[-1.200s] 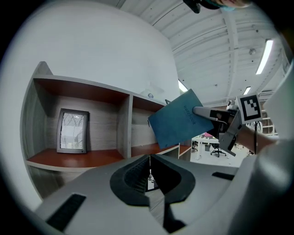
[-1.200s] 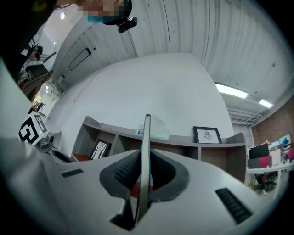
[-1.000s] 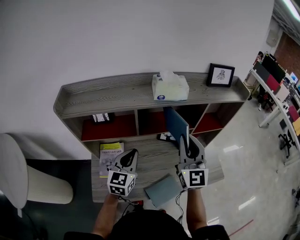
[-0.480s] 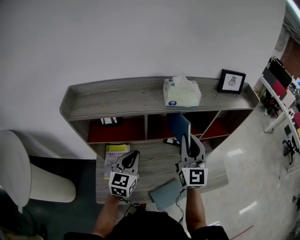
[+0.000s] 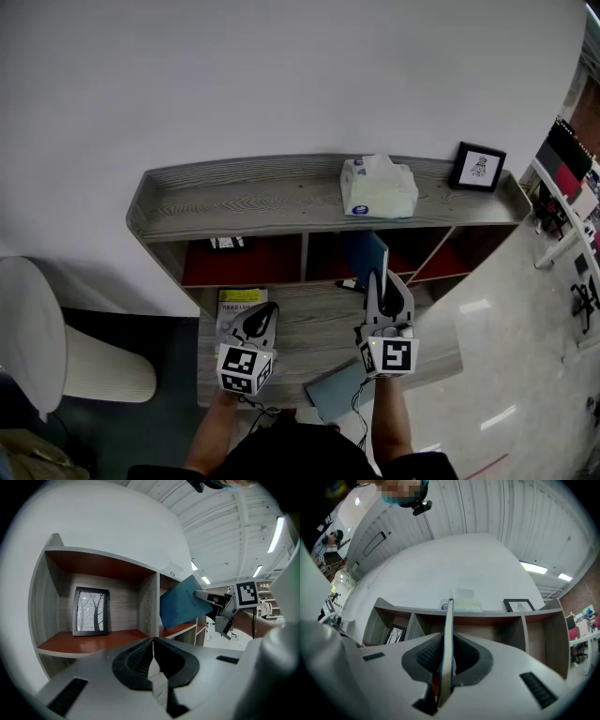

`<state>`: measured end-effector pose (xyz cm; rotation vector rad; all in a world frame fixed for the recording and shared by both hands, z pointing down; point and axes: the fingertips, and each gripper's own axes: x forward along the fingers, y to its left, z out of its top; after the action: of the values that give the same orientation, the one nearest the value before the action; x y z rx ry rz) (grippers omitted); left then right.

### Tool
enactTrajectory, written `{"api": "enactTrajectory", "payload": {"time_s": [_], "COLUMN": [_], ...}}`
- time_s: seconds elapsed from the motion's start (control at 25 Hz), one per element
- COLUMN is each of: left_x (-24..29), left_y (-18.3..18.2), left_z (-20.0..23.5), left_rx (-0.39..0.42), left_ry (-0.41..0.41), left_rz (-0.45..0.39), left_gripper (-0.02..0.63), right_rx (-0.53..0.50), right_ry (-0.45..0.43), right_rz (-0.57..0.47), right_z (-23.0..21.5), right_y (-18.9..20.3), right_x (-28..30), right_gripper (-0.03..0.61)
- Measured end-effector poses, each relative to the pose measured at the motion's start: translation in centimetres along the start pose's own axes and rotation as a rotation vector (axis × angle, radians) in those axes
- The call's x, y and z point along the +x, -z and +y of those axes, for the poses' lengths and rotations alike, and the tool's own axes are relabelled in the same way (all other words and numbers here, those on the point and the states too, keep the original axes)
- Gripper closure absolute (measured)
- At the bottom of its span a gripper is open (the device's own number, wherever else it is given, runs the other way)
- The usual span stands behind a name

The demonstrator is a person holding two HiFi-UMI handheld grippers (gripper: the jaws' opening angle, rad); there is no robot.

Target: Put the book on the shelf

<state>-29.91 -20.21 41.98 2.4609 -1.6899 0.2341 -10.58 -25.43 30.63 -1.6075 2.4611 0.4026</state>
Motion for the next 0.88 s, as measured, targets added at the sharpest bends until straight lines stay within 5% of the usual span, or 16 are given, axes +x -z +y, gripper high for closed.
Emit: {"api": "enactTrajectory", "payload": {"time_s": [0.88], "left_x": [-0.9], "left_y": [1.0], "left_z": [-0.1], "left_rx": [-0.026], "left_ry": [0.017], "left_rz": [0.012], "left_gripper": [0.601], "right_rx": [-0.23], "right_ry": [-0.152], "right_rz": [0.012], "right_z": [6.1], "right_y": [-0.2], "right_x": [0.1], "right_gripper": [0.517]}}
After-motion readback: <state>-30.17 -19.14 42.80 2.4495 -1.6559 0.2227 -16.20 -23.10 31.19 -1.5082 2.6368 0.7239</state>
